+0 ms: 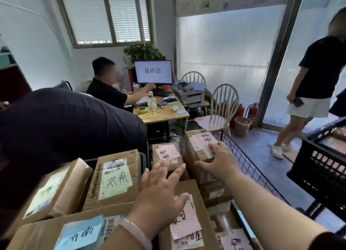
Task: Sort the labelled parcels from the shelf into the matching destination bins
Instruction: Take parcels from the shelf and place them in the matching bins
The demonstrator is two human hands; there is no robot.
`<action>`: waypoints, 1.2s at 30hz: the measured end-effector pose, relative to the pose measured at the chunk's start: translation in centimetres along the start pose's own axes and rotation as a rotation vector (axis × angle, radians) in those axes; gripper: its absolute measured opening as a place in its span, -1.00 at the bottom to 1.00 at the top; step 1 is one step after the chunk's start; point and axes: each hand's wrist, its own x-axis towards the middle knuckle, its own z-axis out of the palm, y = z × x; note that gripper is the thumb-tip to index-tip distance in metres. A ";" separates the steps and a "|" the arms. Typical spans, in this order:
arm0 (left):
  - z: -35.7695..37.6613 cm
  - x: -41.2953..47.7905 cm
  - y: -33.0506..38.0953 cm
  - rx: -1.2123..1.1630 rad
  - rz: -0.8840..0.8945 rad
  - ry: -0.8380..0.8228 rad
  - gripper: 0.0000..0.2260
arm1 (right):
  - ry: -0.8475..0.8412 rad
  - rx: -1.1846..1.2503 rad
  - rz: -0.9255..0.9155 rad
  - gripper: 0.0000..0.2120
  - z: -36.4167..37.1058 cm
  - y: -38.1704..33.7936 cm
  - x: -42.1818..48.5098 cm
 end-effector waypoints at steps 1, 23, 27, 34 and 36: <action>0.2 0.3 0.0 0.009 -0.001 0.014 -0.37 | -0.020 0.002 -0.004 -0.06 0.6 0.0 0.4; 0.1 -2.7 0.7 0.033 0.088 0.147 -0.37 | 0.040 -0.167 -0.149 -0.14 -3.2 -1.2 -13.4; -0.4 -5.3 2.9 0.044 0.222 0.122 -0.37 | 0.116 -0.245 -0.059 -0.13 -5.2 -0.6 -21.4; 0.3 -12.7 9.1 -0.124 0.554 0.162 -0.36 | 0.294 -0.346 0.131 -0.14 -6.1 0.1 -37.7; 0.9 -15.1 11.6 -0.165 0.653 0.132 -0.36 | 0.324 -0.362 0.241 -0.12 -6.3 0.5 -42.4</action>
